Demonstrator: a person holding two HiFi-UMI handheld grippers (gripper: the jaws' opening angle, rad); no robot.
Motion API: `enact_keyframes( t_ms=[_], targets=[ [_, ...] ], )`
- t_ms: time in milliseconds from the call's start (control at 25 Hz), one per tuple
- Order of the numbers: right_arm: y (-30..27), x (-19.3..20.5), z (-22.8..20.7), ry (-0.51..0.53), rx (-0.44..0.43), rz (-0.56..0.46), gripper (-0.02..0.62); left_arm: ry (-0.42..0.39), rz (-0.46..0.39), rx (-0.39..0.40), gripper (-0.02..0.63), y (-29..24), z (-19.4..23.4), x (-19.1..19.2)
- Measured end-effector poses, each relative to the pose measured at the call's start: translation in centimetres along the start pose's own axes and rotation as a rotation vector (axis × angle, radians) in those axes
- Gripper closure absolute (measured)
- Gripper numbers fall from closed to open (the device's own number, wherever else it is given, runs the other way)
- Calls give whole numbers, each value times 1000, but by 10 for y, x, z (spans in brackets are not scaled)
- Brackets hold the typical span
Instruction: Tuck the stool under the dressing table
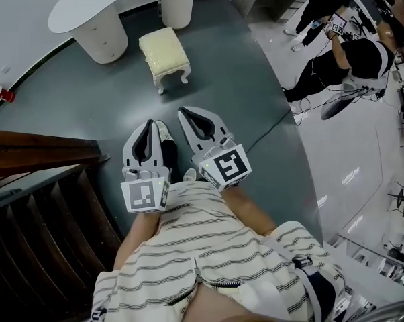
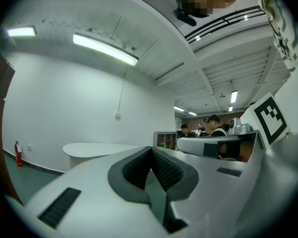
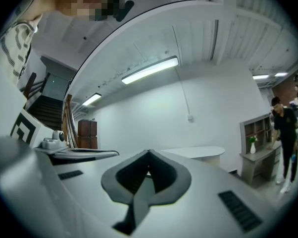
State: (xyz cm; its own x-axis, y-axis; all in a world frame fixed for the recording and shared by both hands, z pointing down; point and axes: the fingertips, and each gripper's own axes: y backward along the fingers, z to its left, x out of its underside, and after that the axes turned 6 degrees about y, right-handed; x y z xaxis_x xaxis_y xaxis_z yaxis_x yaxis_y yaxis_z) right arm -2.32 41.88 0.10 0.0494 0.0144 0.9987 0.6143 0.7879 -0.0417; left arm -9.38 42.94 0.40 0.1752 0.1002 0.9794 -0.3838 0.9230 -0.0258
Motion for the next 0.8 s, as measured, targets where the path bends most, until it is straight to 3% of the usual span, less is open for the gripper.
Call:
enact_keyframes(
  t_ms=[520,800],
  targets=[
    [-91,0,-82,5,40,6,583,7,10,-8,600,-115,47,-12],
    [-149,3,-105,-4,33,24,583,18,29,-23,600,-167,87,-13]
  ],
)
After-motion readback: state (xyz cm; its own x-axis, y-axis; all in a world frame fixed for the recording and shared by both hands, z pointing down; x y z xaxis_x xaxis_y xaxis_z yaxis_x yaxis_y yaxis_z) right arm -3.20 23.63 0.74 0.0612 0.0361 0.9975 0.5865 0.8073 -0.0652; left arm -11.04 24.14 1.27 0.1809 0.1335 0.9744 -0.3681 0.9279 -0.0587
